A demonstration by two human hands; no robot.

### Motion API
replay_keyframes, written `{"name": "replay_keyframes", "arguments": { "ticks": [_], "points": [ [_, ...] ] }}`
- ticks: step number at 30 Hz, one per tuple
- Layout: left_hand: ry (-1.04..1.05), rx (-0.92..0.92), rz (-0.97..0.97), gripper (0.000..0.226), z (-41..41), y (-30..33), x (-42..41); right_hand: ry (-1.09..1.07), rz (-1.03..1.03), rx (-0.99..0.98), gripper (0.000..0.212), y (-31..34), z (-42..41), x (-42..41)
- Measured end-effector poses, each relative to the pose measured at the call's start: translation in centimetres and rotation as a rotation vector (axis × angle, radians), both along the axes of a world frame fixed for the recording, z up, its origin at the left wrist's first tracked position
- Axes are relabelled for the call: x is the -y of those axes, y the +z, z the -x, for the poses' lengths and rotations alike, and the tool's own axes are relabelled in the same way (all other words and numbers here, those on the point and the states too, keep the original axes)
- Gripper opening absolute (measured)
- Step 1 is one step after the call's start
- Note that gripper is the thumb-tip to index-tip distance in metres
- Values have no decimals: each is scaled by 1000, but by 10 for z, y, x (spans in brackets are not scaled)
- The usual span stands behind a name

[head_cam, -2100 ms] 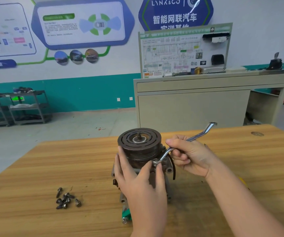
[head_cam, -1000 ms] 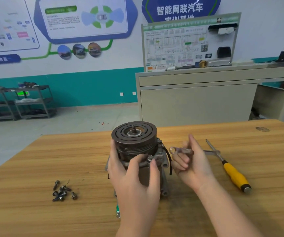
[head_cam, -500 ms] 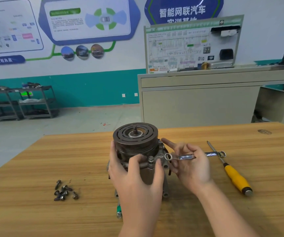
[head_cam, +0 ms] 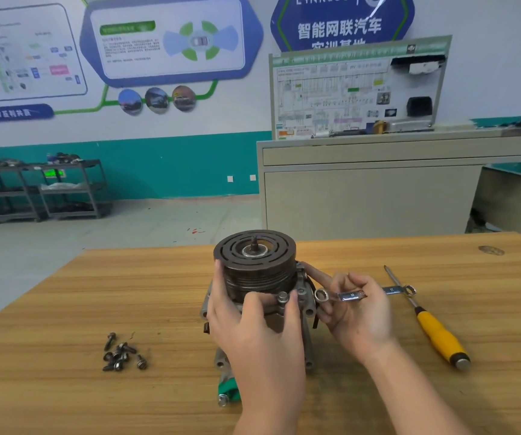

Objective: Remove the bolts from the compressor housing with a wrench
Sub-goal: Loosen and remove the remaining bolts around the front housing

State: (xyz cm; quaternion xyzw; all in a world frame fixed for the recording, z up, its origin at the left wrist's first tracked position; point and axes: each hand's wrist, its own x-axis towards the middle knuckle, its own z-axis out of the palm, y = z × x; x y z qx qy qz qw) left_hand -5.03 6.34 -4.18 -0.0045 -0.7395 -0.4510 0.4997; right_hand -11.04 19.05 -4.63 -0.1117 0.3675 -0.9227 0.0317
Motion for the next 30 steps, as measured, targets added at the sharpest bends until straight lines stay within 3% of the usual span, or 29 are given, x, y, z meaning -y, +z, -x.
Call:
{"name": "replay_keyframes", "arguments": {
  "ticks": [5,11,15,20,24,30],
  "points": [
    [-31,-37,39,34,-5,0,3,-15,25,19,41,0,0,2],
    [-53,-91,22,9,-6,-9,4,-39,21,27,40,-4,4,2],
    [-48,-32,-38,35,-4,-3,1,-56,25,42,40,-4,3,3],
    [-34,-53,34,30,-5,-6,-1,-64,20,39,41,-5,3,4],
    [21,0,57,12,-1,-6,-4,-60,-29,35,40,-5,5,3],
    [17,87,-29,29,-1,10,-5,-32,-40,63,40,-3,7,4]
  ]
}}
